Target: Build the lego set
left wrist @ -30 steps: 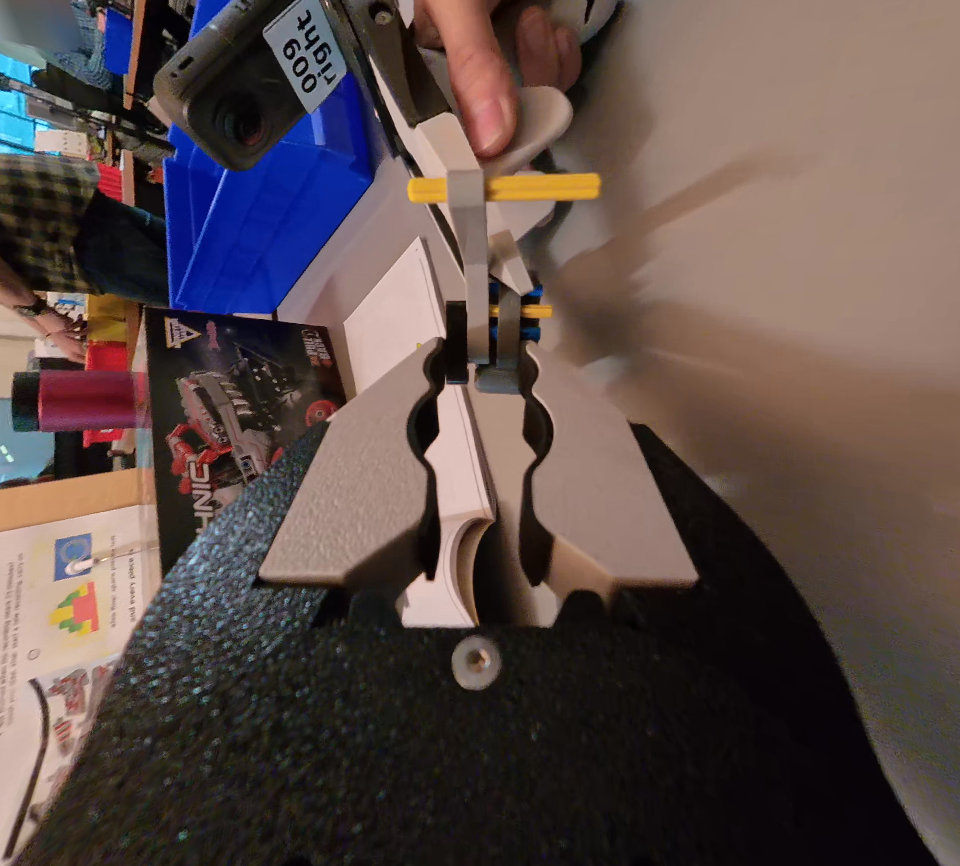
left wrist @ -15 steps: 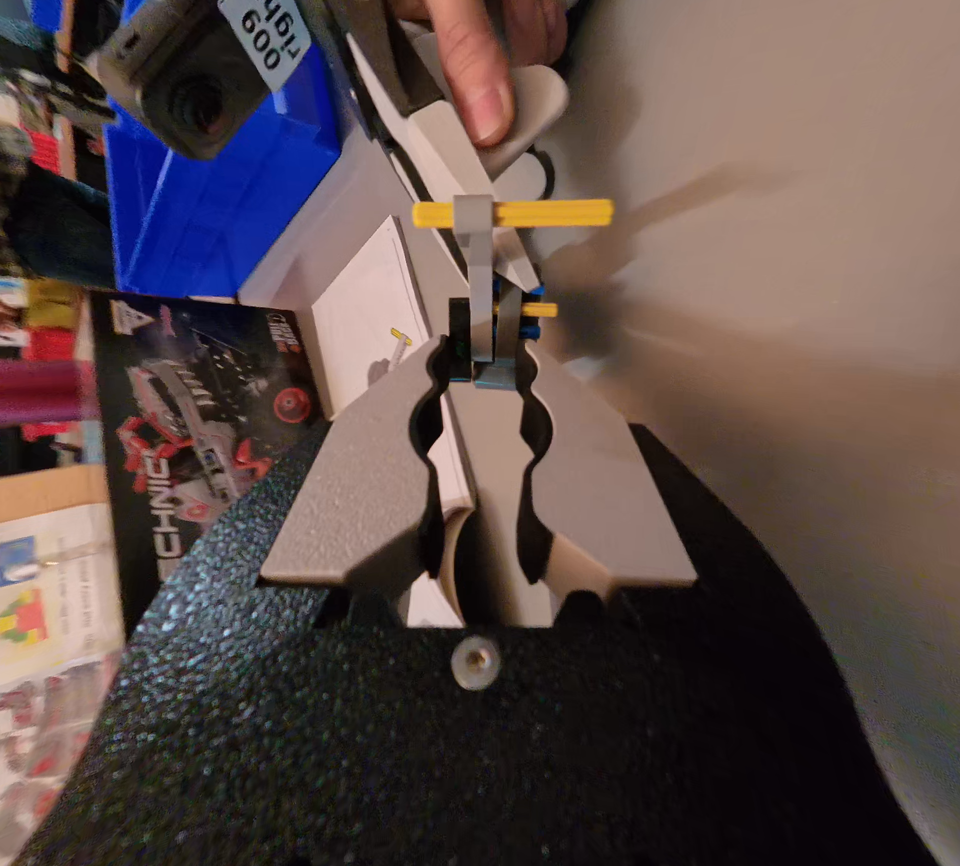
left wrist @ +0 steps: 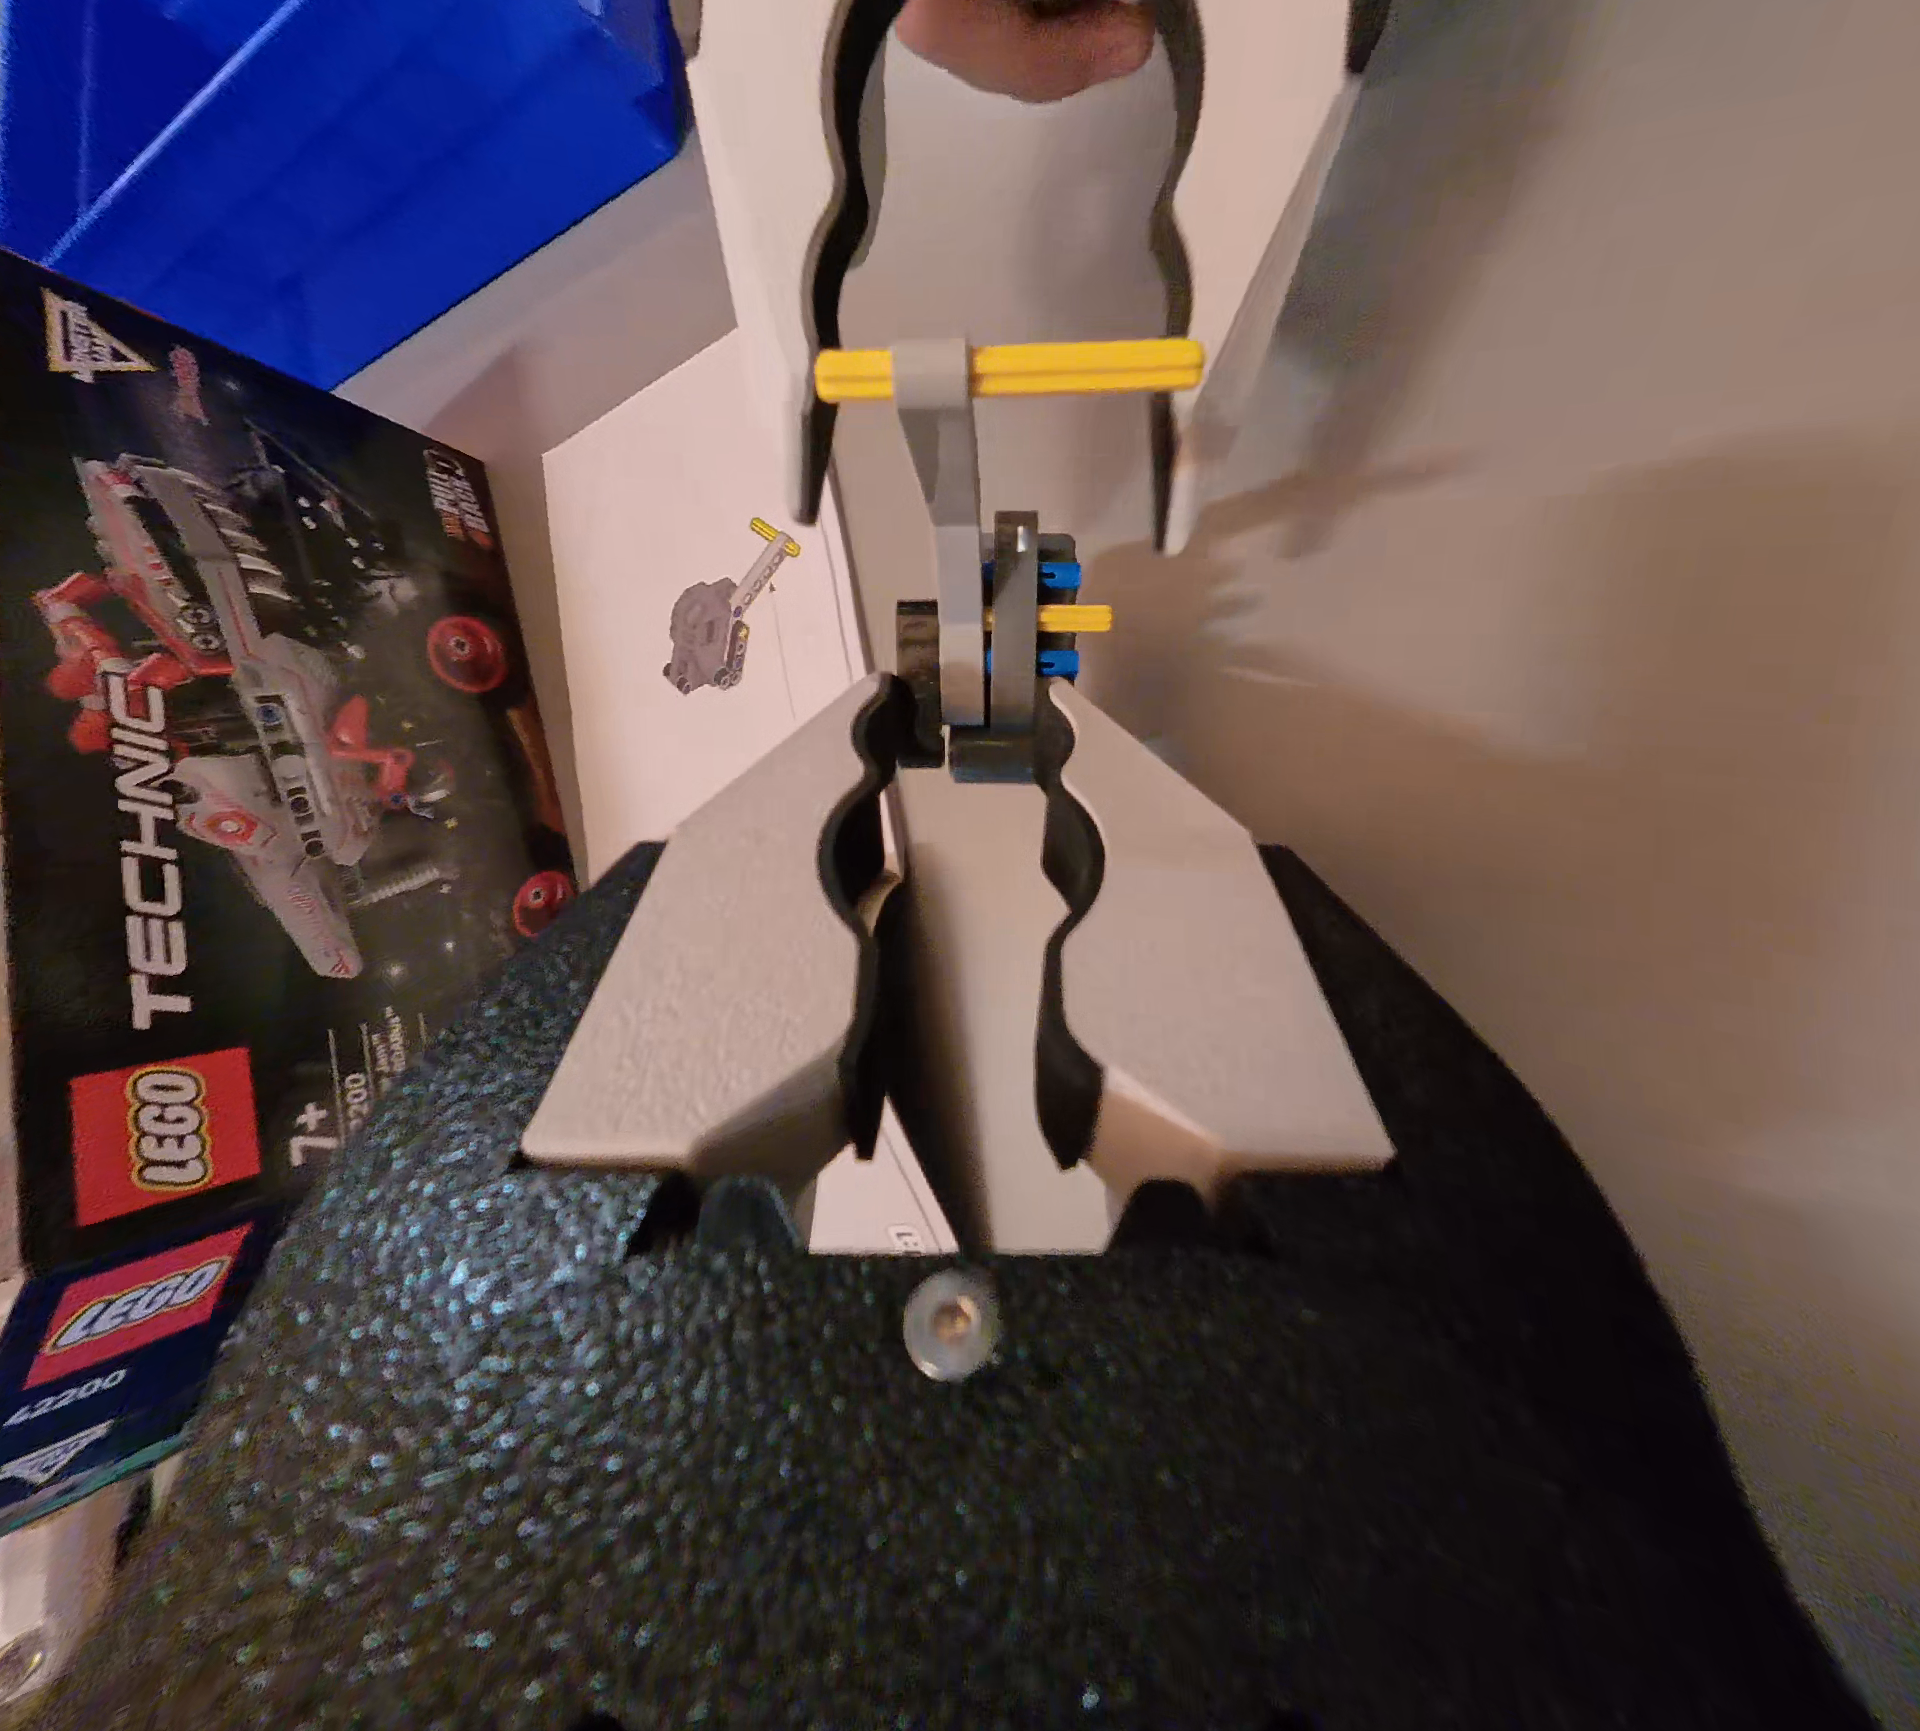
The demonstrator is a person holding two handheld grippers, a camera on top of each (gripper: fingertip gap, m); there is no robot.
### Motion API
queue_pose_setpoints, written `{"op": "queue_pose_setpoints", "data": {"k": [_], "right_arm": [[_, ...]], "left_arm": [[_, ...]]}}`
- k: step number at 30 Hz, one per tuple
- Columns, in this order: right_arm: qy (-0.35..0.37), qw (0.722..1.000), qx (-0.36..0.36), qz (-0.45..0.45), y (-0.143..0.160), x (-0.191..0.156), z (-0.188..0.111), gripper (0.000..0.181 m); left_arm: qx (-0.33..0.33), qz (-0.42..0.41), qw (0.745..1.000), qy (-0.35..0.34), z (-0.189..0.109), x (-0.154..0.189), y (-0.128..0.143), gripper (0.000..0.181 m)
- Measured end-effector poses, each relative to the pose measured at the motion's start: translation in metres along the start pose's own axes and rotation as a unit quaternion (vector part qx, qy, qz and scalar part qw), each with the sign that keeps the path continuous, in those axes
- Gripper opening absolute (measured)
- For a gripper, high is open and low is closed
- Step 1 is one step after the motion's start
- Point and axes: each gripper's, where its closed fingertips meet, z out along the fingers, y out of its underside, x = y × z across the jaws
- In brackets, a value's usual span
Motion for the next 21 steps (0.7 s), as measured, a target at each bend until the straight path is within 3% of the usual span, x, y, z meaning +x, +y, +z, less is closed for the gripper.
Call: {"op": "queue_pose_setpoints", "data": {"k": [5,14,21], "right_arm": [[-0.041,0.999,0.015,0.004,-0.006,-0.013,-0.001,0.035],[-0.048,0.997,-0.028,-0.048,-0.003,-0.019,-0.007,0.043],[-0.034,0.993,-0.05,-0.1,-0.009,-0.02,-0.012,0.032]], "left_arm": [[0.015,0.015,1.0,0.015,-0.003,0.006,-0.005,0.023],[0.035,0.094,0.995,0.015,-0.007,0.017,-0.019,0.023],[0.016,0.157,0.987,-0.039,-0.013,0.012,-0.028,0.023]]}}
